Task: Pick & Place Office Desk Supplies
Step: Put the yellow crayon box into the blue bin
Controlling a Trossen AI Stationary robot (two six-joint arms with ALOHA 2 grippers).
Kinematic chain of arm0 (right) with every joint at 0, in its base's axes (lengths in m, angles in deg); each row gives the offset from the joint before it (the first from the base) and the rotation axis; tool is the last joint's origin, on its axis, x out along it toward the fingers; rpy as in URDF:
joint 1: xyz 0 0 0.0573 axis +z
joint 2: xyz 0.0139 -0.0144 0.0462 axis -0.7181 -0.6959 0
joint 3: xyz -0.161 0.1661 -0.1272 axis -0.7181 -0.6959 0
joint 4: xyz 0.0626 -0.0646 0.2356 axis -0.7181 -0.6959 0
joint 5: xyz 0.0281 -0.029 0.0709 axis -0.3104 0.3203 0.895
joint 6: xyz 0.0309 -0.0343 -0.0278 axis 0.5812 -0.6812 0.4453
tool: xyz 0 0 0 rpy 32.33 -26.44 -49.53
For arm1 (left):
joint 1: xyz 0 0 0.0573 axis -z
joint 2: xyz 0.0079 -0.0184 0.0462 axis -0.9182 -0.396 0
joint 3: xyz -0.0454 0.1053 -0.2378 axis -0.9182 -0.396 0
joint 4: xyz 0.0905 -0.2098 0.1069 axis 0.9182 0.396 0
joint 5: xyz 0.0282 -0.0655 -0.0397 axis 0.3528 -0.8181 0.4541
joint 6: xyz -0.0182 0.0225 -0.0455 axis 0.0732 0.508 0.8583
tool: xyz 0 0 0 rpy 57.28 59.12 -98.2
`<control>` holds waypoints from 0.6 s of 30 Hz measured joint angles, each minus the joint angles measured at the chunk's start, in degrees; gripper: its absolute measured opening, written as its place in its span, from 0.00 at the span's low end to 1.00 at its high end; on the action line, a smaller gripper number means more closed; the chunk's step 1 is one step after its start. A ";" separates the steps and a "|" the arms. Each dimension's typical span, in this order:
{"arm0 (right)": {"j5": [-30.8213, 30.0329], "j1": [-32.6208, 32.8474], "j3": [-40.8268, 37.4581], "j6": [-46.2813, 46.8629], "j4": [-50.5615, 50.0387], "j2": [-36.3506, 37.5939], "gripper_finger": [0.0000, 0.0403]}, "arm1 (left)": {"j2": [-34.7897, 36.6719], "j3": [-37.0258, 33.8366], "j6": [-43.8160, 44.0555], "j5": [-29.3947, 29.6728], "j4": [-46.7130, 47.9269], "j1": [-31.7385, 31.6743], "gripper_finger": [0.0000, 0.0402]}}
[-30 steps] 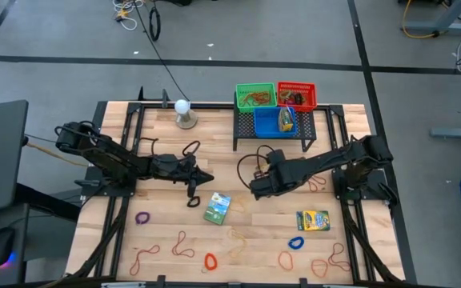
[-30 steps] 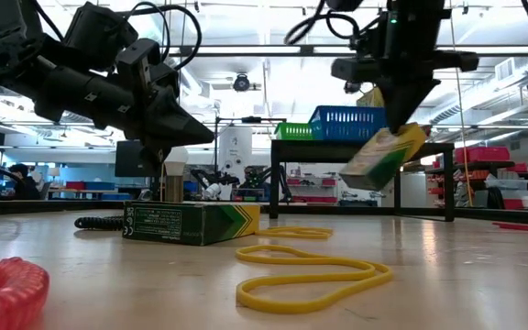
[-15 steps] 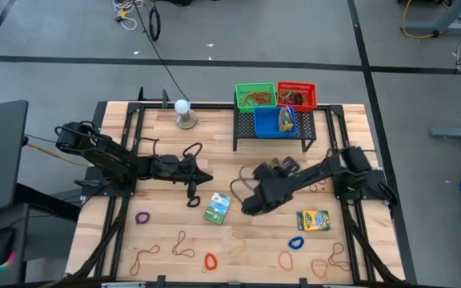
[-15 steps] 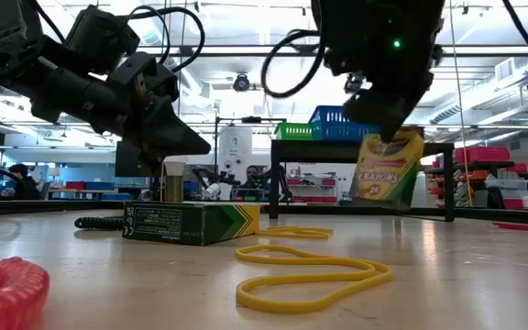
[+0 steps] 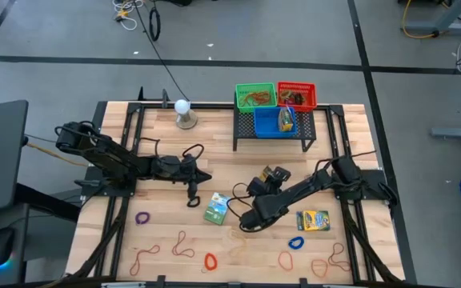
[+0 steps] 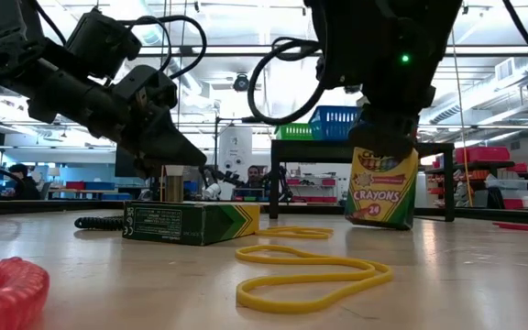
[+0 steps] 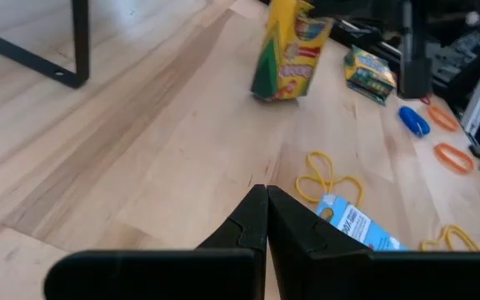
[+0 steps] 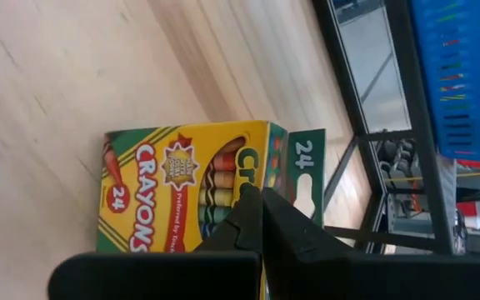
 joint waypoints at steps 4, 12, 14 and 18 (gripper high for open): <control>-0.03 0.61 0.00 -2.14 2.38 0.00 0.00 | 0.00 0.00 0.11 0.49 0.03 -0.02 0.02; -0.13 1.16 0.04 -5.52 5.35 0.13 0.01 | -0.02 0.00 0.22 0.66 0.11 -0.02 0.03; 0.03 1.16 0.04 -5.52 5.46 0.16 0.03 | -0.02 0.00 0.22 0.68 0.13 -0.02 0.04; 0.56 1.18 0.46 -5.46 5.95 0.20 0.08 | -0.02 0.00 0.24 0.66 0.13 -0.02 0.04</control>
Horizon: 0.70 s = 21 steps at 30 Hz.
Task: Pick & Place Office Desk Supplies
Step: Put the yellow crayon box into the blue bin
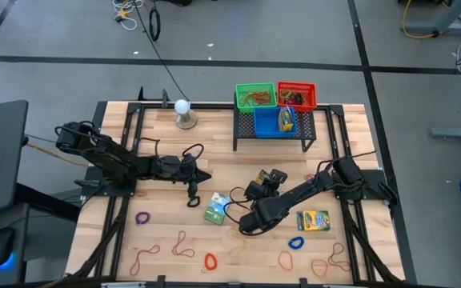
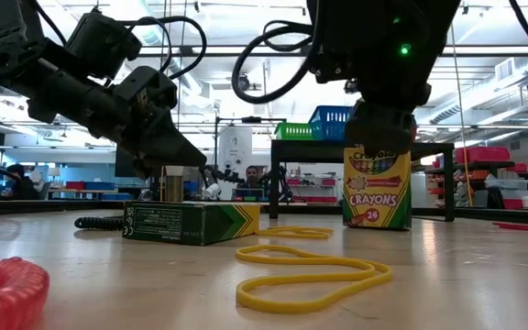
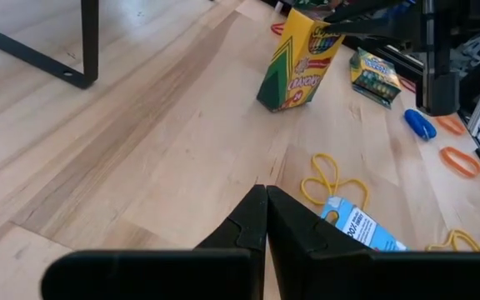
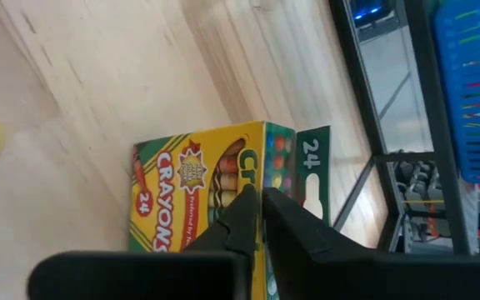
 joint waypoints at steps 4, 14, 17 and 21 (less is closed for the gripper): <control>0.77 -0.04 0.77 -0.41 0.24 -0.02 0.14 | -0.04 0.00 -0.02 0.00 0.36 0.00 0.04; 1.24 -0.05 2.77 -0.70 0.53 -0.13 0.26 | -0.04 0.00 -0.53 -0.09 0.42 0.00 0.04; 1.25 -0.08 3.14 -1.76 0.59 -0.13 0.28 | -0.04 0.00 -0.60 -0.15 0.42 0.00 0.04; 2.17 -0.07 3.15 -2.05 0.64 -0.04 0.29 | -0.04 0.00 -0.63 -0.20 0.42 0.00 0.04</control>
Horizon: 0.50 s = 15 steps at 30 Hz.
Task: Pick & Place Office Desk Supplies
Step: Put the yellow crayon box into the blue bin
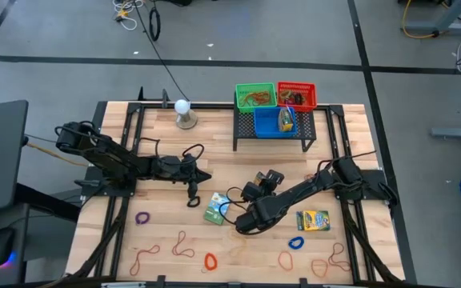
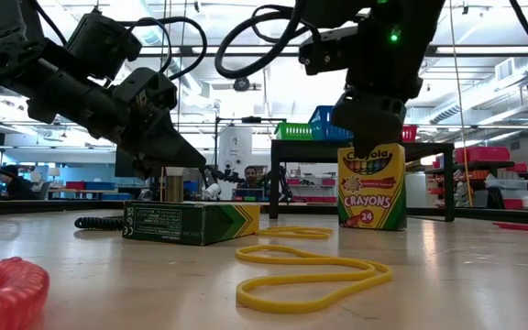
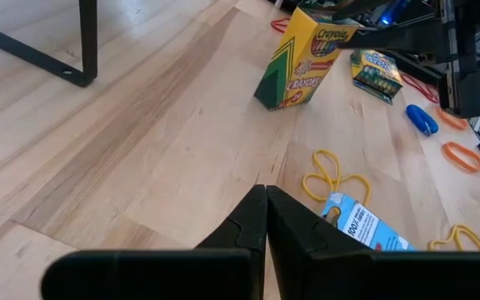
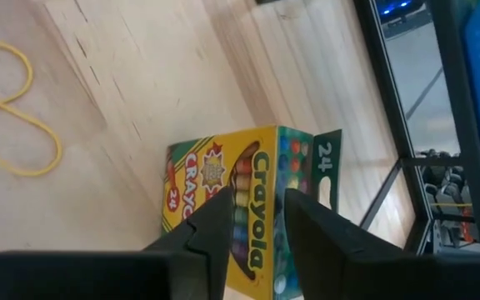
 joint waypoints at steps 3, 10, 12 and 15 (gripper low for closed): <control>0.31 0.02 0.00 0.00 0.00 0.02 0.31 | 0.00 0.00 0.00 0.02 0.00 0.00 0.04; 0.47 0.54 0.00 -0.02 0.29 0.06 0.36 | 0.00 0.00 -0.02 0.02 0.00 0.00 0.04; 0.47 0.89 0.00 -0.02 0.50 0.06 0.38 | 0.00 0.00 -0.02 0.02 0.00 0.00 0.04; 0.48 1.36 0.00 0.00 0.83 0.06 0.41 | 0.00 0.00 -0.05 0.02 0.00 0.00 0.04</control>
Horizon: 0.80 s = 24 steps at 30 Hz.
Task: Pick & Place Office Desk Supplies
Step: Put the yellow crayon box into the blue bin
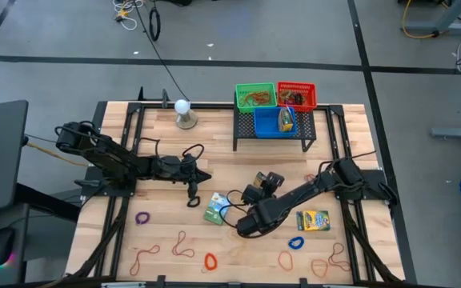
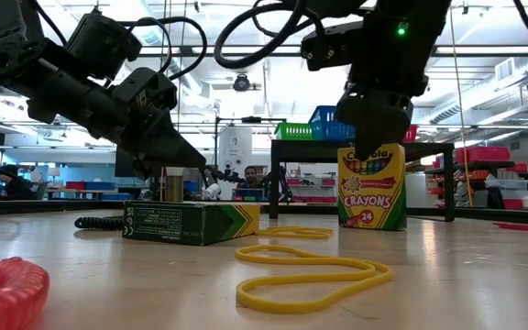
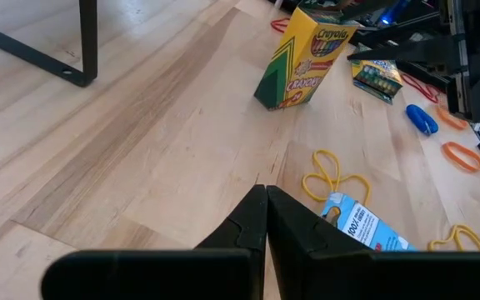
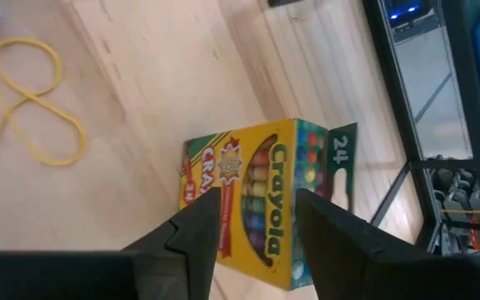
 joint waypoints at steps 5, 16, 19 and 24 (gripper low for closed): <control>0.16 0.59 1.30 0.00 0.14 0.04 0.44 | 0.00 0.00 -0.93 0.06 0.00 0.00 0.04; 0.07 0.32 11.81 -9.37 2.49 0.11 0.33 | 0.00 0.00 0.08 1.07 0.02 -0.11 0.04; 2.79 -0.38 16.58 -11.79 2.39 0.11 0.21 | 0.00 0.00 1.88 1.07 0.80 -0.11 0.04; 10.82 -3.51 22.48 -14.76 3.87 2.52 0.02 | 0.00 0.00 2.65 1.05 1.02 -0.09 0.04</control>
